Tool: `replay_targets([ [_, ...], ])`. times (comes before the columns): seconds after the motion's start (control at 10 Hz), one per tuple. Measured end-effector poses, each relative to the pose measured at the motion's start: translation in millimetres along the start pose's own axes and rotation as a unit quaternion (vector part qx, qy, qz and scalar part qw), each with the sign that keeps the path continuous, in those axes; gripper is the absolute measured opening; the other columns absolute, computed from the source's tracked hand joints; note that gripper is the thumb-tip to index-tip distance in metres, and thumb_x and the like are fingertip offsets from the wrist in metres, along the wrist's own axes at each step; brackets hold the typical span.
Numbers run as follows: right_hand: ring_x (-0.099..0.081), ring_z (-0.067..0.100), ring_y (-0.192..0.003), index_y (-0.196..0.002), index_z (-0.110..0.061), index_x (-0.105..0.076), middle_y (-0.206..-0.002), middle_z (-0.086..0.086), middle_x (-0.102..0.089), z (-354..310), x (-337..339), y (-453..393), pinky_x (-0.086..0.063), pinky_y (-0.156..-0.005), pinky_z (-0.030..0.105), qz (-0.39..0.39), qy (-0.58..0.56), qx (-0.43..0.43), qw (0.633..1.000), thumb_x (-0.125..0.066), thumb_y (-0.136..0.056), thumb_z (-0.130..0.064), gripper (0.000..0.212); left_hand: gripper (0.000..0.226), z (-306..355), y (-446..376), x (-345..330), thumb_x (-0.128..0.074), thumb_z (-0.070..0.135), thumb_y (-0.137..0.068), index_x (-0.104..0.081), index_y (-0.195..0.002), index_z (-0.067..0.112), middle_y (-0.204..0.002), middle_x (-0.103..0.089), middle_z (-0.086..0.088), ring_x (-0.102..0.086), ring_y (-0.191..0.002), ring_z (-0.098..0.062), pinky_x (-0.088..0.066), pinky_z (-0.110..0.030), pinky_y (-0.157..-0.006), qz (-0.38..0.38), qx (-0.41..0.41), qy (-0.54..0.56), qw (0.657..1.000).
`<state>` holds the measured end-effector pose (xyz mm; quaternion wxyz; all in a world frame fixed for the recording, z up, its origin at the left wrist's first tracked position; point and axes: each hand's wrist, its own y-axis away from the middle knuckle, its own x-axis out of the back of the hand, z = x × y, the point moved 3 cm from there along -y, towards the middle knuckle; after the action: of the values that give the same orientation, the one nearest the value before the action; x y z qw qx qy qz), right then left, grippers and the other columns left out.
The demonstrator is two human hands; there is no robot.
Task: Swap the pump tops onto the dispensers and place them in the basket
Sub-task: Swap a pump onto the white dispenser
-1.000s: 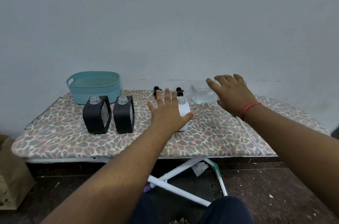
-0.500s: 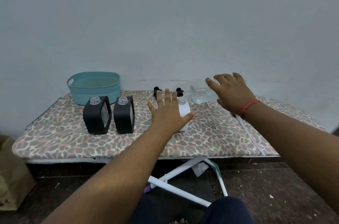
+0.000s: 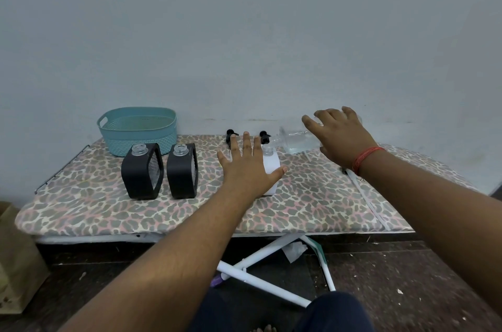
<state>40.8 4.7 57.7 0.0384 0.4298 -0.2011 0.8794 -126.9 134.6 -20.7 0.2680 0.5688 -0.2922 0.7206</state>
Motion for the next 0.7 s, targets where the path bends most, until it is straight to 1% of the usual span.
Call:
replay_targets([
  [0.4, -0.056, 0.037, -0.114, -0.138, -0.020, -0.039, -0.128, 0.016, -0.057, 0.3, 1.9, -1.7, -0.040, -0.101, 0.062, 0.004, 0.011, 0.011, 1.000, -0.070, -0.074, -0.010, 0.072, 0.108, -0.5, -0.9, -0.5, -0.026, 0.088, -0.087, 0.011, -0.162, 0.020, -0.169, 0.022, -0.007, 0.024, -0.153, -0.039, 0.002, -0.074, -0.116, 0.000, 0.000, -0.003, 1.000],
  [0.7, -0.056, 0.037, -0.114, -0.138, -0.020, -0.040, -0.127, 0.015, -0.057, 1.3, 1.6, -3.7, -0.039, -0.102, 0.062, 0.018, 0.018, 0.013, 1.000, -0.071, -0.074, -0.010, 0.071, 0.108, 0.3, -0.6, -0.2, -0.025, 0.088, -0.086, 0.011, -0.162, 0.020, -0.168, 0.022, -0.007, 0.023, -0.153, -0.039, 0.002, -0.074, -0.117, 0.002, 0.002, -0.007, 1.000],
])
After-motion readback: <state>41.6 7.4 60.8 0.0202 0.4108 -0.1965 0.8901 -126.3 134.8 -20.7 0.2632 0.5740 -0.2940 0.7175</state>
